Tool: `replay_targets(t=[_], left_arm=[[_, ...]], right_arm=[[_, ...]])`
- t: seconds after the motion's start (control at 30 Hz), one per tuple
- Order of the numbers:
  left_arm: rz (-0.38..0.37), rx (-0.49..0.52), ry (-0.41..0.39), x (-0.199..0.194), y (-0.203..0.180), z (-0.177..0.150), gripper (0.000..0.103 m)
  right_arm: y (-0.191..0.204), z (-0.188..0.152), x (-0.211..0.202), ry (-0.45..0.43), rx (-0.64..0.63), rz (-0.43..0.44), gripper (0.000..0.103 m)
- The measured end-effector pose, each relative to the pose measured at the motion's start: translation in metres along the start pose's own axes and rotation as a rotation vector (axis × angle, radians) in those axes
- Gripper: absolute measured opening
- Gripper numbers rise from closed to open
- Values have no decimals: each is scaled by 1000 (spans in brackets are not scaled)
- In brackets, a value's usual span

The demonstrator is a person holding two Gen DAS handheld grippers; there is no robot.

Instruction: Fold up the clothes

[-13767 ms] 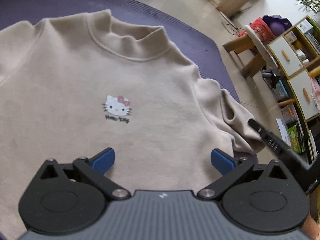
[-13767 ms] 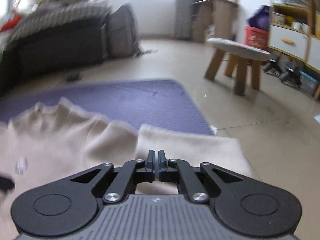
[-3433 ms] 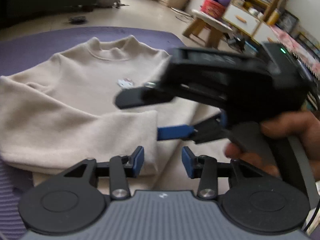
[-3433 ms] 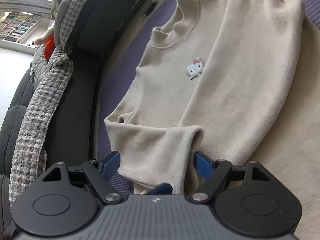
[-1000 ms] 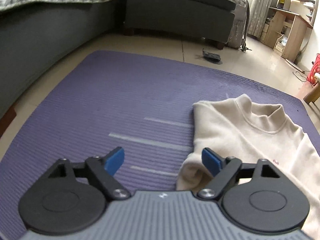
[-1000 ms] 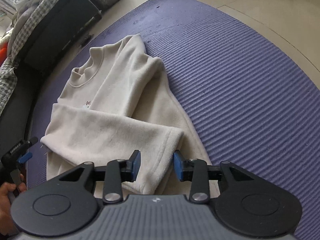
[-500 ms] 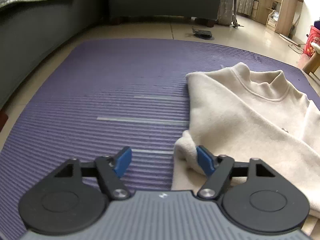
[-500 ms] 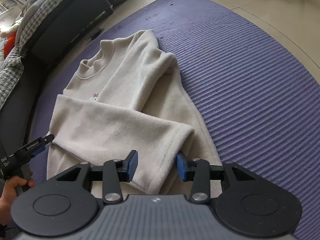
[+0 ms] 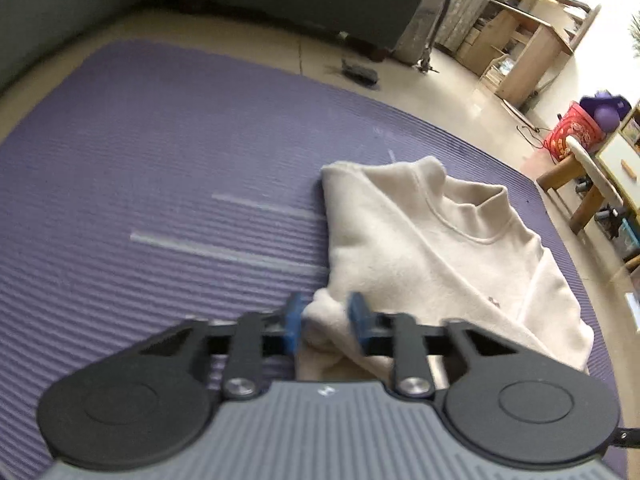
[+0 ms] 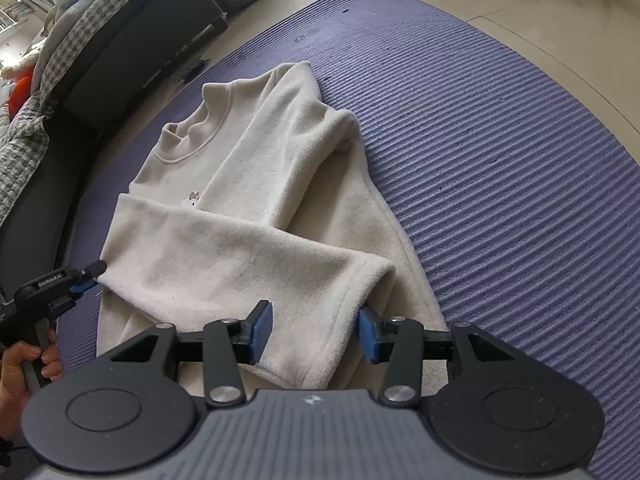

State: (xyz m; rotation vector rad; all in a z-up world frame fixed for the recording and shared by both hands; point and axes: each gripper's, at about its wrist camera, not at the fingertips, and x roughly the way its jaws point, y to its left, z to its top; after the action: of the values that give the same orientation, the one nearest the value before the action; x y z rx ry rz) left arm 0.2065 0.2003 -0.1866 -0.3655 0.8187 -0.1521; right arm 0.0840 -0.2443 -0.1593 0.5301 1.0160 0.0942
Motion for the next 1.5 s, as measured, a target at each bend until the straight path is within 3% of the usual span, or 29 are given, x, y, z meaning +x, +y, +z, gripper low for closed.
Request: replay_targets(t=[0.13, 0.23, 0.27, 0.37, 0.47, 0.6, 0.67, 0.8, 0.9, 0.97, 1.0, 1.03, 1.1, 1.3, 1.5], left_arm=[[43, -11, -25, -3, 0, -8, 21], [70, -24, -24, -2, 1, -8, 40], [86, -9, -21, -3, -2, -7, 41], [111, 38, -53, -18, -16, -1, 37], [82, 90, -85, -31, -26, 0, 38], [40, 180, -66, -24, -41, -1, 38], [48, 173, -59, -18, -40, -3, 37], [73, 207, -53, -6, -36, -9, 35], [89, 257, -45, -6, -39, -9, 36], [94, 247, -36, -11, -39, -7, 45], [97, 231, -30, -15, -39, -5, 54], [101, 214, -24, -20, -39, -4, 70], [84, 181, 3, -32, -35, -8, 73], [69, 151, 177, -54, -21, -41, 73], [67, 88, 291, -71, -6, -64, 76]], right_arm=[[2, -1, 3, -1, -8, 6, 46], [2, 0, 2, -1, -10, 6, 47], [2, 1, 2, 0, -12, 8, 47], [1, 2, 0, -7, -14, 7, 47], [1, 4, -6, -38, -21, -3, 47], [16, 5, -11, -110, -146, -30, 33], [24, 4, -12, -122, -193, -30, 33], [29, 0, -3, -82, -248, -50, 33], [22, -4, 9, -33, -292, -124, 30], [20, -3, 7, -39, -309, -115, 31], [18, -1, 5, -32, -299, -113, 37], [16, 0, 1, -32, -283, -110, 41], [10, 0, -9, -44, -259, -91, 49], [-7, -6, -26, -16, -259, -110, 52], [-23, -15, -34, 40, -226, -144, 55]])
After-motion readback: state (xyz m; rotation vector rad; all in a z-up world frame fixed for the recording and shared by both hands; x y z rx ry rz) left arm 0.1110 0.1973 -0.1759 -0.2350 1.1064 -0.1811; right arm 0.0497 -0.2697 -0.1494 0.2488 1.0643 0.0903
